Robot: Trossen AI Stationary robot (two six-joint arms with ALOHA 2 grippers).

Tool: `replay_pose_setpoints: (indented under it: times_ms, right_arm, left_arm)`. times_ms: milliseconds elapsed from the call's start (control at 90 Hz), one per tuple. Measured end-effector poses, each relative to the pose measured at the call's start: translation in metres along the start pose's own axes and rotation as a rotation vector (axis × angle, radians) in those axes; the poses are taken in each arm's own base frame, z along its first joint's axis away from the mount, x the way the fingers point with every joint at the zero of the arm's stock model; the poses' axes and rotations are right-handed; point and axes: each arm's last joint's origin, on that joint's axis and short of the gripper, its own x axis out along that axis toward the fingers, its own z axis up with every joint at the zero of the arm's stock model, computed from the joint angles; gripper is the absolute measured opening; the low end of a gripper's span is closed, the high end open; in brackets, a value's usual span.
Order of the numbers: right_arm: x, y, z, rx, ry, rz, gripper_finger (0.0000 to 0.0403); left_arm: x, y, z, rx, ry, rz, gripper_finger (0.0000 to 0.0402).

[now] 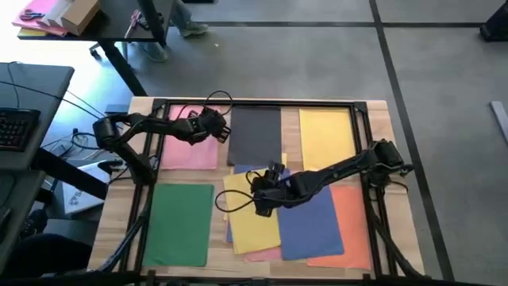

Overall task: Organize paper
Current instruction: Stack the pink color paper on top of the other pink color paper

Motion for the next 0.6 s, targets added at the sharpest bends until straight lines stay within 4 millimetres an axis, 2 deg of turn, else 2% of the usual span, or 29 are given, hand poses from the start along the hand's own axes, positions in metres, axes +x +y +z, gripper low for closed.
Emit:
replay_pose_setpoints:
  times_ms: [167,278,600]
  right_arm:
    - [-0.002,0.004,-0.001,-0.006,-0.005,0.007,0.0216]
    - [-0.005,0.008,-0.001,-0.017,-0.034,-0.004,0.0216]
    - [-0.009,0.016,-0.001,-0.033,-0.067,0.015,0.0216]
  left_arm:
    - [0.005,-0.005,-0.018,-0.043,0.045,-0.076,0.0193]
    - [0.007,-0.011,-0.026,-0.085,0.013,-0.124,0.0193]
    - [0.019,-0.002,-0.03,-0.102,0.013,-0.018,0.0193]
